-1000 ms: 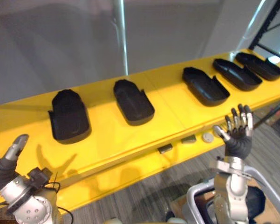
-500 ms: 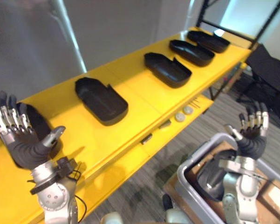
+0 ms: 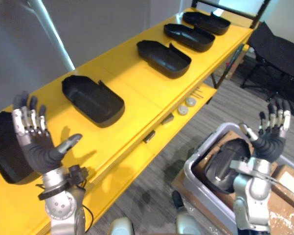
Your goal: Walk over and take plastic housings, then place them on the shelf
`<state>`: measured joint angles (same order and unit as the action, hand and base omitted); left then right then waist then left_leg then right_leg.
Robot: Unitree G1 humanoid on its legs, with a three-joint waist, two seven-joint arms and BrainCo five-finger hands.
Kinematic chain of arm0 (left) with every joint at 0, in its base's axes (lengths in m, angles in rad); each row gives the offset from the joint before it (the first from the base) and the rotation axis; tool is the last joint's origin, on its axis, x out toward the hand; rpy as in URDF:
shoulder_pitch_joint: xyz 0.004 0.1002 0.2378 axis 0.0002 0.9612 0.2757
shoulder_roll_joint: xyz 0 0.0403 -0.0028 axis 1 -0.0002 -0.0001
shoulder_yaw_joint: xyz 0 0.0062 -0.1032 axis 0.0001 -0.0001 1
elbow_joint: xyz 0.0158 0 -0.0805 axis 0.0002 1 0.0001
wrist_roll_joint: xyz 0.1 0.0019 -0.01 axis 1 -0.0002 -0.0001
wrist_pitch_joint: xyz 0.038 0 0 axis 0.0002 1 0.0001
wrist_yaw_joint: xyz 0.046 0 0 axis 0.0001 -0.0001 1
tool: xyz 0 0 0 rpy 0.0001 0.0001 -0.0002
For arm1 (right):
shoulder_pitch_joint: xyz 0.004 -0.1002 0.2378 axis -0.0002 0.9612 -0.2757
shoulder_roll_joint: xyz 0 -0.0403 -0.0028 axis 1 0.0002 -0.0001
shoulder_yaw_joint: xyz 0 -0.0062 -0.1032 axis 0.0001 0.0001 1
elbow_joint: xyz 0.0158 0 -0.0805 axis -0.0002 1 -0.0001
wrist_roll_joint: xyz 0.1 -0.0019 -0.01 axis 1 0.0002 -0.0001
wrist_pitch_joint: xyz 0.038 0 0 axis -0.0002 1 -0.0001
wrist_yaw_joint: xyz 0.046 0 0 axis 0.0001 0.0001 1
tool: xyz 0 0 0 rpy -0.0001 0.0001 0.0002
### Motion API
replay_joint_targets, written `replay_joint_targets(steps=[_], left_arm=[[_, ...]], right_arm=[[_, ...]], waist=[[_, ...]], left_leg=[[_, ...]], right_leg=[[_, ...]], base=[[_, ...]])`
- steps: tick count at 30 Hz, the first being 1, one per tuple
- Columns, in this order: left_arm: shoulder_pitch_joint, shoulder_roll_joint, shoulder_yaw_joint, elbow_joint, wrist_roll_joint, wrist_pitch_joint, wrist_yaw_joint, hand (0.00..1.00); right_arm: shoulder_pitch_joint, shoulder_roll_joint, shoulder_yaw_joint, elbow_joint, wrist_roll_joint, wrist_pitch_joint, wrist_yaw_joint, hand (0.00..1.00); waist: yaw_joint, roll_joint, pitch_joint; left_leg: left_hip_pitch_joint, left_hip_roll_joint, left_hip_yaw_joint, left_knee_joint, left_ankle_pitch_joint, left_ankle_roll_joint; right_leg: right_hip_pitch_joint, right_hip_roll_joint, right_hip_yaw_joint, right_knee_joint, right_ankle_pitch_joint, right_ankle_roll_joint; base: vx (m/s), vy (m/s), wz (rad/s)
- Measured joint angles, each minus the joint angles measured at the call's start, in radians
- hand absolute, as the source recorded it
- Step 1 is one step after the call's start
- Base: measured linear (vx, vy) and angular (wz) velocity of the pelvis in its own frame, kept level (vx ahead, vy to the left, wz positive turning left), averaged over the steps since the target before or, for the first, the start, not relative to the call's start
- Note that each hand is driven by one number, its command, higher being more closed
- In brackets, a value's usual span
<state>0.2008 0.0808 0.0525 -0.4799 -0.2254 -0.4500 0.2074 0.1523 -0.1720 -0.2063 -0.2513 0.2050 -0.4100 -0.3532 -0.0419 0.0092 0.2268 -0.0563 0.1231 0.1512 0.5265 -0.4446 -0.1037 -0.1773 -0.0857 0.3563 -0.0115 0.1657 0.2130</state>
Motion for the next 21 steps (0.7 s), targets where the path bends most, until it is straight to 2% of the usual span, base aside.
replay_joint_targets(steps=[1,3,4,6,8,10,13,15,16,18,20,21], left_arm=[[-0.011,0.000,-0.030,0.023,-0.012,0.000,-0.009,0.00],[-0.049,0.009,-0.123,0.071,-0.012,0.001,-0.022,0.00],[-0.057,0.015,-0.145,0.081,-0.011,0.002,-0.024,0.00],[-0.089,0.028,-0.218,0.116,-0.007,0.008,-0.026,0.00],[-0.112,0.029,-0.244,0.117,0.008,0.017,-0.012,0.00],[-0.135,0.030,-0.270,0.117,0.010,0.030,0.014,0.00],[-0.128,0.030,-0.270,0.119,0.024,0.065,0.060,0.00],[-0.114,0.030,-0.266,0.119,0.039,0.081,0.069,0.00],[-0.114,0.031,-0.263,0.119,0.041,0.083,0.064,0.00],[-0.114,0.034,-0.249,0.119,0.040,0.083,0.033,0.00],[-0.099,0.071,-0.250,0.089,0.033,0.082,-0.042,0.00],[-0.091,0.089,-0.252,0.076,0.027,0.082,-0.065,0.00]], right_arm=[[0.025,0.001,-0.023,-0.002,-0.005,0.000,-0.002,0.00],[0.084,0.006,-0.082,-0.010,-0.004,-0.004,-0.014,0.00],[0.098,0.009,-0.090,-0.010,-0.003,-0.004,-0.016,0.00],[0.142,0.020,-0.102,-0.019,0.017,-0.008,-0.012,0.00],[0.163,0.032,-0.105,-0.024,0.040,-0.024,0.022,0.00],[0.178,0.046,-0.106,-0.040,0.067,-0.032,0.065,0.00],[0.161,0.051,-0.061,-0.058,0.119,-0.049,0.155,0.00],[0.125,0.047,-0.006,-0.057,0.118,-0.046,0.175,0.00],[0.086,0.037,0.024,-0.056,0.114,-0.039,0.175,0.00],[0.035,0.017,0.043,-0.045,0.112,-0.003,0.153,0.00],[0.054,0.027,0.043,-0.042,0.112,0.025,0.107,0.00],[0.073,0.042,0.043,-0.044,0.112,0.024,0.099,0.00]], waist=[[-0.011,0.000,0.000],[-0.052,0.000,0.000],[-0.059,0.000,0.000],[-0.095,0.001,-0.001],[-0.111,0.001,-0.001],[-0.112,0.002,-0.001],[-0.107,0.006,-0.002],[-0.089,0.011,-0.003],[-0.070,0.016,0.001],[-0.037,0.028,0.022],[0.001,0.044,0.030],[0.003,0.043,0.030]], left_leg=[[0.006,0.000,0.010,-0.003,-0.002,0.001],[0.004,0.003,0.040,0.003,-0.013,0.004],[0.005,0.005,0.052,0.005,-0.016,0.004],[0.025,0.007,0.077,0.005,-0.024,0.003],[0.038,0.008,0.080,0.003,-0.034,0.005],[0.037,0.007,0.086,0.003,-0.040,0.005],[0.024,0.004,0.075,0.008,-0.041,0.005],[-0.011,0.004,0.032,0.040,-0.047,0.006],[-0.045,0.003,-0.016,0.083,-0.060,0.007],[-0.074,0.005,-0.072,0.160,-0.082,0.004],[-0.087,0.012,-0.113,0.246,-0.121,0.019],[-0.090,0.013,-0.112,0.261,-0.134,0.030]], right_leg=[[-0.003,0.002,0.010,-0.001,0.001,0.000],[-0.024,0.009,0.041,0.001,-0.001,-0.003],[-0.031,0.014,0.054,0.003,0.000,-0.003],[-0.038,0.029,0.091,0.003,0.002,-0.007],[-0.047,0.043,0.109,0.007,0.005,-0.010],[-0.058,0.047,0.109,0.012,0.007,-0.014],[-0.070,0.046,0.099,0.025,0.007,-0.014],[-0.094,0.049,0.076,0.060,-0.003,-0.016],[-0.124,0.059,0.059,0.109,-0.019,-0.009],[-0.142,0.074,0.029,0.193,-0.040,-0.002],[-0.138,0.085,0.000,0.259,-0.051,0.000],[-0.135,0.087,0.000,0.263,-0.048,0.003]], base=[[0.02,0.016,-0.35],[0.01,0.019,-0.44],[0.00,0.017,-0.55],[0.01,0.010,-0.59],[0.01,0.000,-0.54],[-0.01,-0.016,-0.36],[0.00,-0.033,0.06],[-0.01,-0.042,0.34],[-0.03,-0.064,0.44],[-0.05,-0.036,0.46],[-0.09,0.044,0.25],[-0.14,0.099,-0.15]])
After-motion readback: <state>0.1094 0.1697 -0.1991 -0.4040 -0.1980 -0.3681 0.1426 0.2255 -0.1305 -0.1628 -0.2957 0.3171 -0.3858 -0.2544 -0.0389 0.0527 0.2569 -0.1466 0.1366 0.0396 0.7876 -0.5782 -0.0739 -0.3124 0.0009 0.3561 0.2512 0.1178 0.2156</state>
